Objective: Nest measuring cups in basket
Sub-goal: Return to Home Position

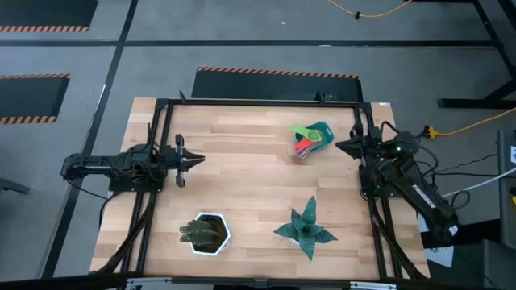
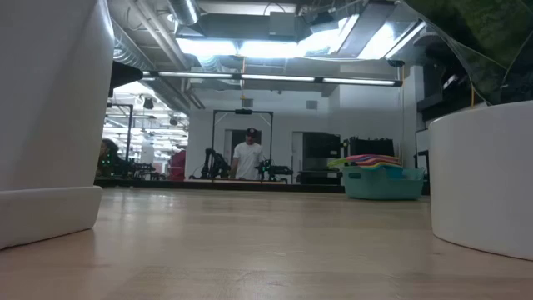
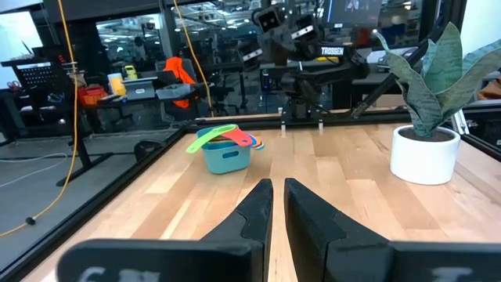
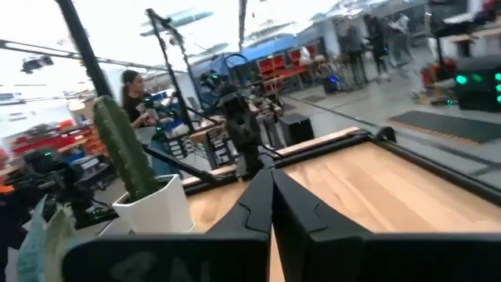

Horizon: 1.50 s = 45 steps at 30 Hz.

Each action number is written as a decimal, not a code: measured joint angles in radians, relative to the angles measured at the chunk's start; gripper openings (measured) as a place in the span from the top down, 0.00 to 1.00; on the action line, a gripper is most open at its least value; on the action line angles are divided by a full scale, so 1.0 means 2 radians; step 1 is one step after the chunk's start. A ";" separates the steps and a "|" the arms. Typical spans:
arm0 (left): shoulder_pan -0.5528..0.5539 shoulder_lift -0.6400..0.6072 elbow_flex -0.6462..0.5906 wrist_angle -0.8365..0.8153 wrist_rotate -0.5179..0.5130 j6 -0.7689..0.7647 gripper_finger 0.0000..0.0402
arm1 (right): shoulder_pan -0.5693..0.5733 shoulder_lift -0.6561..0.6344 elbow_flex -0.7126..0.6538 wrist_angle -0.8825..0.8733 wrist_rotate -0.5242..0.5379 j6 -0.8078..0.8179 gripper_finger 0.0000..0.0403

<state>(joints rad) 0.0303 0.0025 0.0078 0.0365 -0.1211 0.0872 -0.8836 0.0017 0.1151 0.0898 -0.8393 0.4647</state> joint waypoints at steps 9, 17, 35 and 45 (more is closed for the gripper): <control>0.000 0.000 0.000 0.000 0.000 0.000 0.93 | 0.166 0.000 -0.037 0.107 0.110 -0.003 0.98; 0.000 0.000 0.000 0.000 0.000 0.000 0.93 | 0.302 0.001 -0.054 0.091 0.236 -0.047 0.98; 0.000 0.000 0.000 0.000 0.000 0.001 0.93 | 0.496 0.083 -0.054 0.052 0.480 -0.144 0.98; 0.000 0.000 0.000 0.000 0.000 0.001 0.93 | 0.501 0.084 -0.054 0.025 0.481 -0.185 0.98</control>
<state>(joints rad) 0.0303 0.0025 0.0078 0.0368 -0.1215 0.0887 0.1179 0.1703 0.0067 0.1394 0.1223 0.0953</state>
